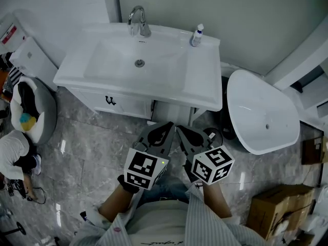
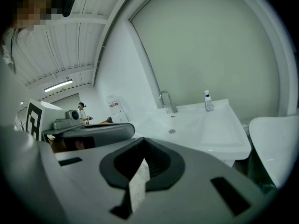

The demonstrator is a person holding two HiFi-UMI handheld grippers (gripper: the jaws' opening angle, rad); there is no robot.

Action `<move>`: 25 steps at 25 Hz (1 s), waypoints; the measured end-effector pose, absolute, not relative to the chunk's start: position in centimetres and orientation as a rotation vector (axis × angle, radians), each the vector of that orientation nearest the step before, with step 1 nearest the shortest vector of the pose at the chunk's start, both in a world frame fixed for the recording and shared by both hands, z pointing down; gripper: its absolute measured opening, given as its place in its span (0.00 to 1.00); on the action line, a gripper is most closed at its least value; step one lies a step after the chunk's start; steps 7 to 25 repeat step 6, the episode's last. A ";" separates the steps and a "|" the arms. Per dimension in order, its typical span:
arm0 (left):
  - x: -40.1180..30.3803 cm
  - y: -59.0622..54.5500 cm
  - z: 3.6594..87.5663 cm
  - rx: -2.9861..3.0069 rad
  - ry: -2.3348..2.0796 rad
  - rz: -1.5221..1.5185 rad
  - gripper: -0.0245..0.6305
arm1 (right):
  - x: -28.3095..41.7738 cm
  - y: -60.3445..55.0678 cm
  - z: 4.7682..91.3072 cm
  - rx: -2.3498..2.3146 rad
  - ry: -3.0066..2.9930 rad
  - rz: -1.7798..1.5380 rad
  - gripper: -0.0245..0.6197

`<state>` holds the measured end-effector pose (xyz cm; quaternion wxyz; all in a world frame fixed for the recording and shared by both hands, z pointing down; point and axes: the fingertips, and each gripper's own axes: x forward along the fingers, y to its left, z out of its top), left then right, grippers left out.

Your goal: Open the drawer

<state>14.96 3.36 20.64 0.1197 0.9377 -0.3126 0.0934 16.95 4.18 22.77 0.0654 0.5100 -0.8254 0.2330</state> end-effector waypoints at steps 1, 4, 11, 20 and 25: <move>14.9 3.4 20.7 2.737 -0.913 0.276 0.06 | 16.9 4.2 22.8 1.534 -2.489 0.704 0.05; 14.9 3.3 21.1 2.731 -0.906 0.288 0.06 | 16.7 4.0 23.2 1.524 -2.484 0.710 0.05; 14.9 3.3 21.4 2.727 -0.901 0.296 0.06 | 16.6 4.0 23.4 1.520 -2.481 0.714 0.05; 14.9 3.3 21.4 2.727 -0.901 0.296 0.06 | 16.6 4.0 23.4 1.520 -2.481 0.714 0.05; 14.9 3.3 21.4 2.727 -0.901 0.296 0.06 | 16.6 4.0 23.4 1.520 -2.481 0.714 0.05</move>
